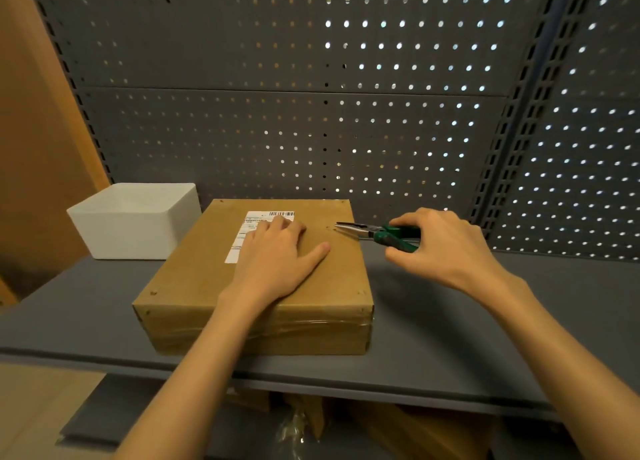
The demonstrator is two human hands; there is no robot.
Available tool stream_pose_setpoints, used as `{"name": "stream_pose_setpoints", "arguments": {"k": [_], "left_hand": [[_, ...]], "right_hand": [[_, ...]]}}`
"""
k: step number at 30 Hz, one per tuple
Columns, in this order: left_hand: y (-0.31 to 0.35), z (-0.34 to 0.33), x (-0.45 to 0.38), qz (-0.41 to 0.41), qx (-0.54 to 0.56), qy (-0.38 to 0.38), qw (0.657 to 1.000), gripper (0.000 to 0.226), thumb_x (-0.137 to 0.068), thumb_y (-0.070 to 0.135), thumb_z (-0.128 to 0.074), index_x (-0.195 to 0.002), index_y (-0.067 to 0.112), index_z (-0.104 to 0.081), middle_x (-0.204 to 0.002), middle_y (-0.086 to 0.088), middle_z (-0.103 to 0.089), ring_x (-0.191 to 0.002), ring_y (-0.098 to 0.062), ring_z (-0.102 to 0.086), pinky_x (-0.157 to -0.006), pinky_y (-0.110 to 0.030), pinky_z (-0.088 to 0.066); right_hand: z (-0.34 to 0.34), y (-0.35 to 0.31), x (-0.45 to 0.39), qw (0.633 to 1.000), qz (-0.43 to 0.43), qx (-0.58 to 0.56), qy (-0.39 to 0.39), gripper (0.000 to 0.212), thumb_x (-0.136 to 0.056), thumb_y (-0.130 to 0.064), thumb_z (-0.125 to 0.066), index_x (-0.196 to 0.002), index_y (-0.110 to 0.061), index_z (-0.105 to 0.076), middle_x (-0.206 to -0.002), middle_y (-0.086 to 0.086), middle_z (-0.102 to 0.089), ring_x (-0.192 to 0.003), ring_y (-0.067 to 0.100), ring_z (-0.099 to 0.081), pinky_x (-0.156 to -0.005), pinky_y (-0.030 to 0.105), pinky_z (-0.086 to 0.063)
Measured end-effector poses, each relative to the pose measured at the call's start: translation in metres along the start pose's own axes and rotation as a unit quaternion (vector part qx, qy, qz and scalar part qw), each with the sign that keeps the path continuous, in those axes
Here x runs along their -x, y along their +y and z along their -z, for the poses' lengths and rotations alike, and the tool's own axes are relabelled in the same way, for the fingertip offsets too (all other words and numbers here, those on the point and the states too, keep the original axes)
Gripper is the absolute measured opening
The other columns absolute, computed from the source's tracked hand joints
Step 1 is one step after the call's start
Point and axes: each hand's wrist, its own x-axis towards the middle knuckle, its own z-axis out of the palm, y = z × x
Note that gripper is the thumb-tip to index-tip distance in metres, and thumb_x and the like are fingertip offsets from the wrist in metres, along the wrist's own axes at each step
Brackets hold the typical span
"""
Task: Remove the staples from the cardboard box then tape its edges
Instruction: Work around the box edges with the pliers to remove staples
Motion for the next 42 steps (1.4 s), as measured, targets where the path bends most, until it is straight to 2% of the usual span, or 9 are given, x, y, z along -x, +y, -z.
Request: {"name": "stream_pose_setpoints", "arguments": {"k": [5,14,21,31,37,42], "left_hand": [[0.0,0.001,0.001,0.0,0.004,-0.001,1.0,0.064,-0.086,0.064,-0.037,-0.134,0.024,-0.044,-0.137,-0.003,-0.044,-0.125,-0.025,-0.039,-0.103,-0.04,-0.033],[0.001,0.001,0.001,0.001,0.009,-0.002,1.0,0.063,-0.087,0.063,-0.037,-0.135,0.024,-0.044,-0.138,-0.003,-0.044,-0.126,-0.025,-0.039,-0.103,-0.04,-0.033],[0.0,0.001,0.0,-0.002,0.007,-0.001,1.0,0.064,-0.086,0.064,-0.036,-0.136,0.024,-0.043,-0.139,-0.003,-0.043,-0.126,-0.024,-0.039,-0.103,-0.04,-0.033],[-0.001,-0.001,0.0,-0.003,0.006,0.001,1.0,0.064,-0.086,0.064,-0.036,-0.135,0.024,-0.044,-0.139,-0.003,-0.044,-0.125,-0.025,-0.039,-0.102,-0.039,-0.033],[-0.001,0.0,0.0,-0.005,0.008,0.001,1.0,0.064,-0.086,0.064,-0.036,-0.135,0.025,-0.043,-0.139,-0.002,-0.044,-0.126,-0.023,-0.04,-0.102,-0.039,-0.034],[-0.001,-0.001,-0.001,-0.004,0.007,-0.003,1.0,0.065,-0.086,0.065,-0.036,-0.136,0.025,-0.042,-0.14,-0.002,-0.043,-0.127,-0.023,-0.039,-0.102,-0.039,-0.034]], "right_hand": [[-0.002,-0.004,-0.002,1.0,0.015,0.02,0.004,0.048,-0.075,-0.049,-0.059,-0.12,-0.032,-0.059,-0.112,-0.007,-0.061,-0.105,0.02,-0.056,-0.072,0.03,-0.037],[0.0,-0.007,-0.009,0.998,0.05,0.048,-0.004,0.041,-0.075,-0.047,-0.058,-0.111,-0.029,-0.065,-0.103,-0.004,-0.062,-0.098,0.022,-0.057,-0.065,0.03,-0.033],[0.004,-0.006,-0.013,0.992,0.089,0.089,0.002,0.038,-0.075,-0.049,-0.056,-0.105,-0.028,-0.068,-0.089,-0.003,-0.065,-0.082,0.023,-0.059,-0.056,0.028,-0.03],[0.007,-0.007,-0.017,0.993,0.084,0.078,-0.024,0.035,-0.074,-0.049,-0.058,-0.099,-0.026,-0.07,-0.083,0.0,-0.065,-0.08,0.023,-0.058,-0.057,0.029,-0.031],[0.007,-0.006,-0.016,0.993,0.087,0.08,-0.014,0.035,-0.073,-0.049,-0.059,-0.099,-0.028,-0.07,-0.081,0.0,-0.066,-0.076,0.022,-0.057,-0.053,0.028,-0.028],[0.004,-0.002,-0.016,0.993,0.085,0.078,-0.01,0.038,-0.072,-0.052,-0.058,-0.1,-0.029,-0.07,-0.08,-0.002,-0.067,-0.076,0.023,-0.06,-0.056,0.027,-0.032]]}}
